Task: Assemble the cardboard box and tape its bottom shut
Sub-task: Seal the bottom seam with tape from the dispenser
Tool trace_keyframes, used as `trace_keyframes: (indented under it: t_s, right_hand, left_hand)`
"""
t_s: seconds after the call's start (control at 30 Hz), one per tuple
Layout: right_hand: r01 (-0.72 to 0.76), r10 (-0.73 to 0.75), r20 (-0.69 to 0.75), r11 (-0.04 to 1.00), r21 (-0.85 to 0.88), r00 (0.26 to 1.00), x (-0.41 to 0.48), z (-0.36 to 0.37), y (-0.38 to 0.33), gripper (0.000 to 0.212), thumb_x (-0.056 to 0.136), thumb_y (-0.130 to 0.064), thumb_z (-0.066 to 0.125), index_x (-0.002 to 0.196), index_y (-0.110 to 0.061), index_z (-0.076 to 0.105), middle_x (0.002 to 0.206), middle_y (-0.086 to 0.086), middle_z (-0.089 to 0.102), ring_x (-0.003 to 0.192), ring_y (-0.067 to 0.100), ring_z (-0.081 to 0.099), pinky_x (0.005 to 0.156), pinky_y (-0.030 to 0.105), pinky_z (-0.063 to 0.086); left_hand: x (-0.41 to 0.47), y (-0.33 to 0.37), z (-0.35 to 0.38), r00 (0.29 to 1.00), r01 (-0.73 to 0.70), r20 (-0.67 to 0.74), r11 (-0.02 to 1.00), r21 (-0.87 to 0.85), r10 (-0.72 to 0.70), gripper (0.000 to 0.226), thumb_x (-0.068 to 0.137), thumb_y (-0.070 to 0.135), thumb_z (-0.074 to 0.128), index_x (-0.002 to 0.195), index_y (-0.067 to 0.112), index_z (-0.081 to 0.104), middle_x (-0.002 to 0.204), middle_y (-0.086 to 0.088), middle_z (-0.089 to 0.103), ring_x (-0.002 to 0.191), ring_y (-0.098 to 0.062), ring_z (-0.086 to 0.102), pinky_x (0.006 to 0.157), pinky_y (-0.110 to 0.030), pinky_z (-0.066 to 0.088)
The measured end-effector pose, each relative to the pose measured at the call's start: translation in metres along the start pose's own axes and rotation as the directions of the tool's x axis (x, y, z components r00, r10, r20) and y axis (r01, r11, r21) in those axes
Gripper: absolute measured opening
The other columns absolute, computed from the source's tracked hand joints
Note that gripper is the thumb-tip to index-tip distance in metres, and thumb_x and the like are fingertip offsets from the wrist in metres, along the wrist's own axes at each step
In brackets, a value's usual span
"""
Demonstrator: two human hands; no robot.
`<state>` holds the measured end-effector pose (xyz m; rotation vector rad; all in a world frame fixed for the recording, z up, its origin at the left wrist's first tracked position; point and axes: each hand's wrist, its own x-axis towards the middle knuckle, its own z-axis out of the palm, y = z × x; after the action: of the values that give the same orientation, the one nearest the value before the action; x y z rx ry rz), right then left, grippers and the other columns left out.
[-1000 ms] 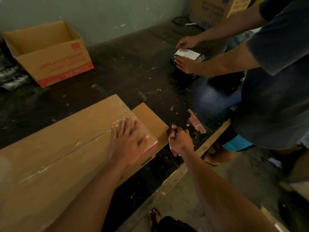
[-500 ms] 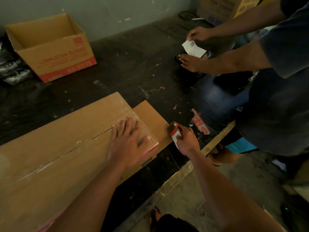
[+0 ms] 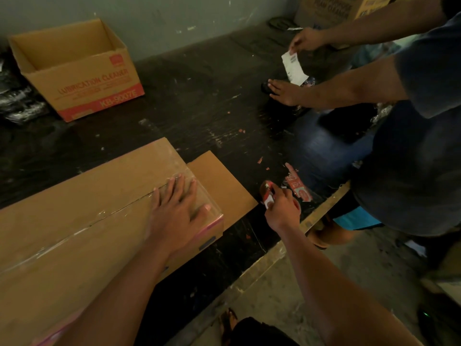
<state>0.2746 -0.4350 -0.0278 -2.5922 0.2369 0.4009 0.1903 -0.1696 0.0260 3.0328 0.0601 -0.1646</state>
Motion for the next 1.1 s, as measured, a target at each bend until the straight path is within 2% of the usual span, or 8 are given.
trace_keyframes:
  t_s: [0.17, 0.33, 0.8, 0.9, 1.0, 1.1]
  right_hand:
    - [0.103, -0.101, 0.053, 0.993, -0.051, 0.994, 0.009, 0.003, 0.007, 0.075, 0.093, -0.01, 0.068, 0.158, -0.027, 0.037, 0.156, 0.007, 0.042, 0.142, 0.032, 0.046, 0.116, 0.049, 0.038]
    - [0.074, -0.076, 0.039, 0.996, 0.044, 0.996, 0.009, 0.01, 0.009, 0.065, 0.099, -0.018, 0.063, 0.158, -0.029, 0.038, 0.158, 0.004, 0.041, 0.144, 0.032, 0.042, 0.114, 0.049, 0.039]
    - [0.093, -0.093, 0.061, 0.996, -0.005, 0.994, 0.015, 0.012, 0.018, 0.073, 0.09, -0.025, 0.076, 0.155, -0.031, 0.043, 0.156, 0.005, 0.049, 0.143, 0.03, 0.047, 0.116, 0.053, 0.043]
    - [0.127, -0.124, 0.064, 0.99, -0.055, 0.99, 0.009, 0.001, 0.012, 0.064, 0.092, -0.033, 0.073, 0.151, -0.031, 0.048, 0.156, 0.006, 0.048, 0.14, 0.031, 0.05, 0.113, 0.053, 0.045]
    - [0.139, -0.135, 0.063, 0.988, -0.061, 0.989, 0.003, -0.016, -0.001, 0.042, 0.097, -0.035, 0.062, 0.139, -0.03, 0.058, 0.139, 0.005, 0.06, 0.121, 0.026, 0.062, 0.102, 0.05, 0.053]
    - [0.18, -0.177, 0.039, 0.978, -0.101, 0.983, -0.005, -0.035, -0.019, 0.047, 0.099, -0.026, 0.061, 0.145, -0.019, 0.056, 0.138, 0.01, 0.062, 0.123, 0.028, 0.061, 0.104, 0.047, 0.052]
  left_hand:
    - [-0.001, -0.003, 0.001, 1.0, 0.005, -0.002, 1.0, -0.001, -0.005, 0.082, 0.091, 0.072, 0.0, 0.162, 0.03, -0.004, 0.17, -0.005, -0.01, 0.155, -0.022, -0.017, 0.125, -0.05, -0.008]
    - [-0.002, -0.005, 0.002, 1.0, 0.004, 0.0, 1.0, 0.005, -0.004, 0.081, 0.091, 0.072, -0.002, 0.161, 0.031, -0.007, 0.17, -0.005, -0.011, 0.155, -0.022, -0.018, 0.126, -0.05, -0.006]
    - [-0.003, -0.005, 0.003, 1.0, -0.001, -0.021, 1.0, 0.002, 0.001, 0.08, 0.094, 0.072, 0.002, 0.161, 0.03, -0.006, 0.17, -0.005, -0.011, 0.155, -0.022, -0.017, 0.126, -0.05, -0.006]
    - [-0.003, -0.005, 0.003, 1.0, 0.004, -0.023, 1.0, 0.004, -0.004, 0.08, 0.094, 0.073, 0.001, 0.161, 0.03, -0.006, 0.17, -0.005, -0.011, 0.155, -0.022, -0.017, 0.126, -0.05, -0.007]
    - [-0.002, -0.004, 0.003, 1.0, 0.007, -0.014, 1.0, 0.01, -0.006, 0.082, 0.092, 0.074, -0.002, 0.161, 0.03, -0.007, 0.17, -0.005, -0.011, 0.155, -0.022, -0.017, 0.126, -0.05, -0.006]
    - [-0.003, -0.003, 0.001, 1.0, 0.018, -0.018, 0.999, -0.029, -0.019, 0.087, 0.091, 0.075, 0.0, 0.162, 0.025, -0.009, 0.17, -0.003, -0.012, 0.155, -0.02, -0.017, 0.126, -0.05, -0.007]
